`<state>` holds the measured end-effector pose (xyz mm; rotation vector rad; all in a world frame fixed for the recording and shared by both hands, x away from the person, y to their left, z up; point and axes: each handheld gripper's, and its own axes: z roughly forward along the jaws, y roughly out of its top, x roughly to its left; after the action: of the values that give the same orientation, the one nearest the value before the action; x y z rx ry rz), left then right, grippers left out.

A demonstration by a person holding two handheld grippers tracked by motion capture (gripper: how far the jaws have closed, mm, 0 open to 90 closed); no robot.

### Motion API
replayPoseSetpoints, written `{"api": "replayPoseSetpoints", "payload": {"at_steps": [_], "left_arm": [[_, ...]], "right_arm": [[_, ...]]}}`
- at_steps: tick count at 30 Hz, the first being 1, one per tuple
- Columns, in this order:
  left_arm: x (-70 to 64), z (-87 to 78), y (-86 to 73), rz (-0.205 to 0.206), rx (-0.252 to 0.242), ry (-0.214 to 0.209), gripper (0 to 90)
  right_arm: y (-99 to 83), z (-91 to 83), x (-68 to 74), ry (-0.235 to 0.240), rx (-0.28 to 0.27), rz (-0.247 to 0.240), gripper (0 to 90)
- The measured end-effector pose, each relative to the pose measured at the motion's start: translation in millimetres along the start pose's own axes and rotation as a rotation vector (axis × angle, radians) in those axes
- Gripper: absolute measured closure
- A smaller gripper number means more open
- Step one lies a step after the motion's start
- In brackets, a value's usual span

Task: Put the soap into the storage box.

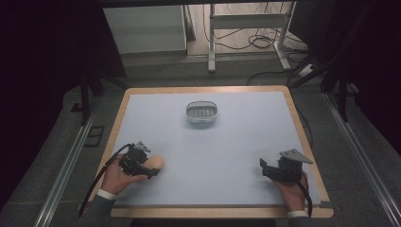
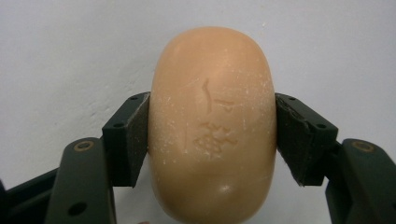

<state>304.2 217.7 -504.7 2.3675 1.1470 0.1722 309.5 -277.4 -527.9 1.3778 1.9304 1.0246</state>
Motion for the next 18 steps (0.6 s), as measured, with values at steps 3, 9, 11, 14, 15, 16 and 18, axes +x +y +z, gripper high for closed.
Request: {"api": "replayPoseSetpoints", "payload": {"at_steps": [3,9,11,14,15,16,18], "left_arm": [[0.5,-1.7,4.2,0.001,-0.010,-0.002,32.5],[-0.1,-2.8,9.2,0.007,-0.013,0.006,32.5],[-0.8,-2.2,10.2,0.012,-0.010,0.008,32.5],[-1.3,-2.1,11.6,0.016,-0.010,0.007,32.5],[-1.4,-2.3,12.1,0.017,-0.011,0.006,32.5],[-1.4,-2.7,12.8,0.017,-0.012,0.005,32.5],[-1.2,-3.0,13.5,0.018,-0.013,0.005,32.5]], "right_arm": [[0.0,-0.1,-0.2,0.000,-0.002,0.001,7.5],[-0.1,-0.2,0.0,0.000,-0.002,0.000,7.5],[0.0,0.0,-0.1,0.001,0.000,0.000,7.5],[0.0,0.1,0.1,0.002,0.001,0.000,7.5],[0.0,0.1,0.1,0.002,0.001,-0.001,7.5],[0.0,0.1,0.1,0.002,0.001,0.000,7.5],[0.0,0.1,0.0,0.002,0.001,0.000,7.5]]}}
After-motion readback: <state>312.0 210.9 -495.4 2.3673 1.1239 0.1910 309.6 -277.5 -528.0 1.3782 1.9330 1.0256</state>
